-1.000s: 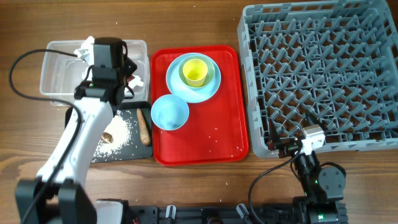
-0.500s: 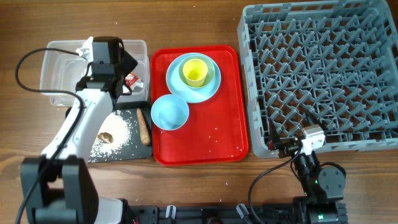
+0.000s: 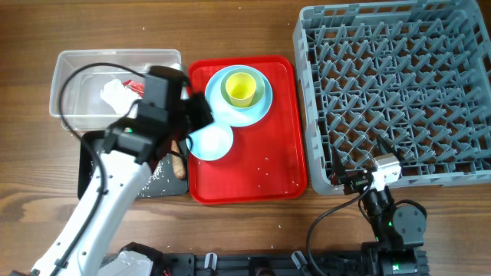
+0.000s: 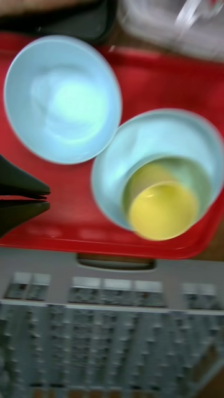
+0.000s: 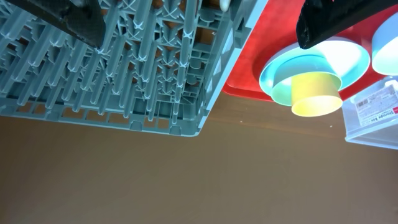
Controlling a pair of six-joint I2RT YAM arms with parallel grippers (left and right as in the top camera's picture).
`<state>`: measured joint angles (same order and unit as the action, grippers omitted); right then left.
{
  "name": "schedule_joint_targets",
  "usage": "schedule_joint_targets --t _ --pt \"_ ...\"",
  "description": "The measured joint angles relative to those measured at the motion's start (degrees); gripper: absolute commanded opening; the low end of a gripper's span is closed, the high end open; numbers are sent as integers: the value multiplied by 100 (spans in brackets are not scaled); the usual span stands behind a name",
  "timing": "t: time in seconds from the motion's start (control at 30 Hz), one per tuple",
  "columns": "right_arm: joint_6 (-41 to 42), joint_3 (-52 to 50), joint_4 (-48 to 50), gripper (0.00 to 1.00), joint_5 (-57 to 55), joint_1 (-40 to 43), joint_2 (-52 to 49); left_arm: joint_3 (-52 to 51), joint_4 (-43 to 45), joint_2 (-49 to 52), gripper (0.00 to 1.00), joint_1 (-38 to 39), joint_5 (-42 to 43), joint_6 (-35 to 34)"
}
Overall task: Sort waste into correct bins and load items into the dishwasher rack
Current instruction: 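Reach the left gripper to the yellow cup and grasp its rim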
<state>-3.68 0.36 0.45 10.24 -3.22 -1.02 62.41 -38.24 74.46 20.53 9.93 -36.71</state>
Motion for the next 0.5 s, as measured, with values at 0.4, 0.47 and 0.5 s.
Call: schedule_joint_targets --t 0.4,0.47,0.5 --pt "0 0 0 100 0 0 0 0 640 785 25 835 -745 -17" --pt "0 0 0 100 0 0 0 0 918 857 29 835 -848 -35" --pt "0 0 0 100 0 0 0 0 994 885 31 835 -931 -61"
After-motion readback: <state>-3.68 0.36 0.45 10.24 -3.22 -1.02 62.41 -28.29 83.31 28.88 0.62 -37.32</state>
